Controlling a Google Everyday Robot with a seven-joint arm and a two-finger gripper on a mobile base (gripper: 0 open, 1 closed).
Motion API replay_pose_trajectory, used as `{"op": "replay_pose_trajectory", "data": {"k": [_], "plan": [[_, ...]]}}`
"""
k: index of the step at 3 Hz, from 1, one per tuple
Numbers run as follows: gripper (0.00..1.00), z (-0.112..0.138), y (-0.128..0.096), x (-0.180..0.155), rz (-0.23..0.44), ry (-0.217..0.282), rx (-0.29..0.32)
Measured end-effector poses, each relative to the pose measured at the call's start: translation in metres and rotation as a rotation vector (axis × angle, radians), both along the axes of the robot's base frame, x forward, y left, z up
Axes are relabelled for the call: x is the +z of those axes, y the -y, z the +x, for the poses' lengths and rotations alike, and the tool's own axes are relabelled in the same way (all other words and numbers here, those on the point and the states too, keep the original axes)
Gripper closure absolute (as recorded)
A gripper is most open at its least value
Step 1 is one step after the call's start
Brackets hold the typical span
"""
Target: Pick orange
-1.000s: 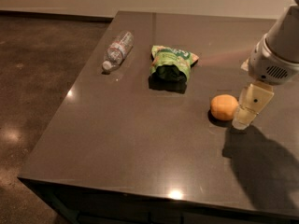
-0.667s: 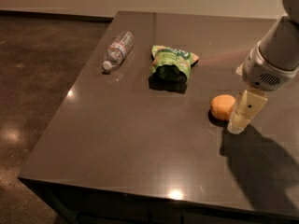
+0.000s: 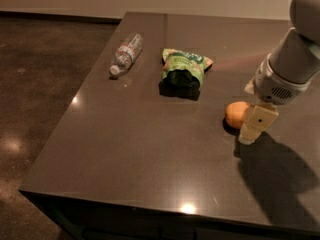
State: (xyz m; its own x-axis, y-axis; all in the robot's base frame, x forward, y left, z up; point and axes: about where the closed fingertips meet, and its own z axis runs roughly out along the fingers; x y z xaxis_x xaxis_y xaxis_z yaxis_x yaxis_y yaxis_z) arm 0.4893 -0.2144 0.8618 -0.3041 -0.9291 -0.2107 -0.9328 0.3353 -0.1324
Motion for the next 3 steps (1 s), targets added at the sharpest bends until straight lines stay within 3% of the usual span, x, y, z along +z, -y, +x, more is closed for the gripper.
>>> {"op": "replay_pose_trajectory", "data": {"k": [3], "plan": [[0.87, 0.001, -0.017, 0.009, 0.049, -0.020, 0.013]]}}
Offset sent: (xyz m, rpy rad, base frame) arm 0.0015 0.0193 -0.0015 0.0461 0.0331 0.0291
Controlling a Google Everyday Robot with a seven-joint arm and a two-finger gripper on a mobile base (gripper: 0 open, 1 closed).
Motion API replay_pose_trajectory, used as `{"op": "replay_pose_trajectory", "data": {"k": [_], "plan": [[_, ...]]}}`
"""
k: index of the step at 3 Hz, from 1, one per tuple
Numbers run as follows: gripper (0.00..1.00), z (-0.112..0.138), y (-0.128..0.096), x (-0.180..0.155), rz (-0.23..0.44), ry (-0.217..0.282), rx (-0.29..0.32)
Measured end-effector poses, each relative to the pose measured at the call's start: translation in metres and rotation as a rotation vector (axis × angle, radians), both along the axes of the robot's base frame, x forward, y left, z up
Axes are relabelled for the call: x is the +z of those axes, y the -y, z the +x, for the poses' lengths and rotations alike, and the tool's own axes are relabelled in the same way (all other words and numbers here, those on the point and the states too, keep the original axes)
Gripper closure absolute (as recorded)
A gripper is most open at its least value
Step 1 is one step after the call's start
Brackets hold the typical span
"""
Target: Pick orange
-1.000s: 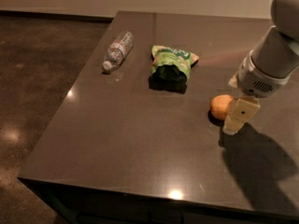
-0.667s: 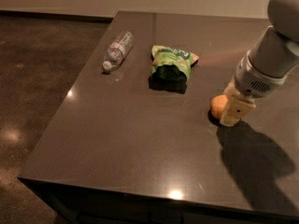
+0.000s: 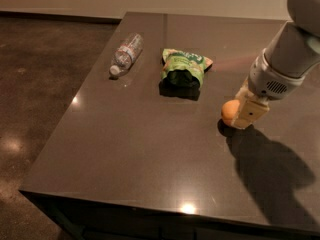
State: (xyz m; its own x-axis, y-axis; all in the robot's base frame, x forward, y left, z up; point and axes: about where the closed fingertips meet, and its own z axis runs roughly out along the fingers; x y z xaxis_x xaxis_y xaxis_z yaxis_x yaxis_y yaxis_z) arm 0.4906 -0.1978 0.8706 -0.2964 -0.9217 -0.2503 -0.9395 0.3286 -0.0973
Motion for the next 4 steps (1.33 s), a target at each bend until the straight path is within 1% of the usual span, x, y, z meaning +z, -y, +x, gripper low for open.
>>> {"op": "replay_pose_trajectory", "data": {"k": [1, 2, 3, 4], "plan": [[1.00, 0.000, 0.001, 0.027, 0.043, 0.013, -0.013], [1.00, 0.000, 0.001, 0.065, 0.096, 0.034, -0.001], [1.00, 0.003, -0.003, 0.094, 0.145, 0.059, 0.009], [1.00, 0.006, -0.004, 0.101, 0.154, 0.076, 0.011]]}}
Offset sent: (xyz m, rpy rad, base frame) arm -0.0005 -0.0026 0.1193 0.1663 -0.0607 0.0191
